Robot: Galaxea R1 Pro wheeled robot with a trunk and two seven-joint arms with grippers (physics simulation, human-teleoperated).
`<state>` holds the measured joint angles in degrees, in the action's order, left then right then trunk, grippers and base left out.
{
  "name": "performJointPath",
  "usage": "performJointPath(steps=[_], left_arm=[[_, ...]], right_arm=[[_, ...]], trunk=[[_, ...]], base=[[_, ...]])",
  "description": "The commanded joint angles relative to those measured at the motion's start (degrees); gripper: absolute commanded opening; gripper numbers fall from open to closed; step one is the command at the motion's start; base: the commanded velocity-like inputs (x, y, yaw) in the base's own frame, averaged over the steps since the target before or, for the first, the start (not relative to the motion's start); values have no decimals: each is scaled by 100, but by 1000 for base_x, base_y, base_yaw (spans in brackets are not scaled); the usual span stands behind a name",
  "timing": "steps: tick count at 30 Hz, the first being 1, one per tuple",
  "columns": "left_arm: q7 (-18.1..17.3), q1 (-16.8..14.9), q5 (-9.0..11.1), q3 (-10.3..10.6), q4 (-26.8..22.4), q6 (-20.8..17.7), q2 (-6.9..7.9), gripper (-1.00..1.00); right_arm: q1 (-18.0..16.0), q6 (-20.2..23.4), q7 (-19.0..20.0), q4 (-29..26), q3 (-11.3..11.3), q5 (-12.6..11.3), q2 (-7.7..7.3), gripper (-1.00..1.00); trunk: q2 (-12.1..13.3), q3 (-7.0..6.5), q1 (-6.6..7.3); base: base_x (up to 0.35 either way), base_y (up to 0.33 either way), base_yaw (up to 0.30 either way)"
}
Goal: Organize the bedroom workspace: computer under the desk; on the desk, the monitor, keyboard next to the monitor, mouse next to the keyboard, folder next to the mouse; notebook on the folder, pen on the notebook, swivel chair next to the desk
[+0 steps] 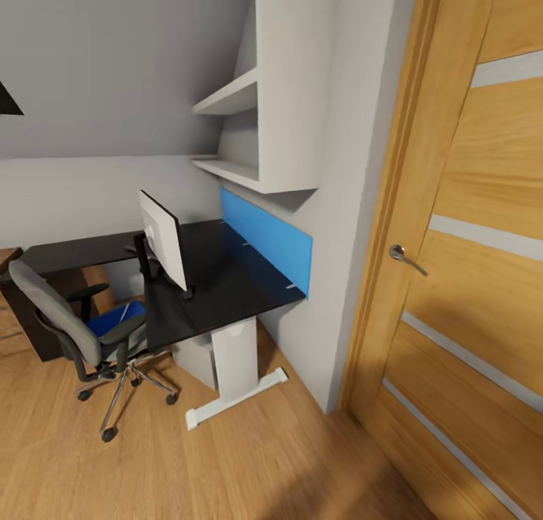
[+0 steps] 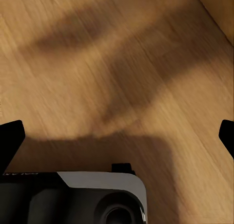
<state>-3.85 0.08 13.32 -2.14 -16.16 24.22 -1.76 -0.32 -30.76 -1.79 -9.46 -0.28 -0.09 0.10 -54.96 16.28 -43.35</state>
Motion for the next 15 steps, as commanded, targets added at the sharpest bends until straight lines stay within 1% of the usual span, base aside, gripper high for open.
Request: performJointPath(steps=[1, 7, 15], left_arm=[[-47, 1, 47, -24, -1, 19, 2, 100], [-64, 1, 71, -33, 14, 76, 47, 100], [-65, 1, 74, -36, 16, 82, 60, 100]], right_arm=[[-3, -26, -14, 4, 1, 0, -1, 100], [-3, -58, -14, 5, -2, 0, -9, 100], [-3, -61, -14, 12, -2, 0, -10, 100]], trunk=[[-4, 12, -1], [-4, 48, -1], [-4, 96, -1]], base=[[0, 0, 195], [0, 0, 195], [0, 0, 195]])
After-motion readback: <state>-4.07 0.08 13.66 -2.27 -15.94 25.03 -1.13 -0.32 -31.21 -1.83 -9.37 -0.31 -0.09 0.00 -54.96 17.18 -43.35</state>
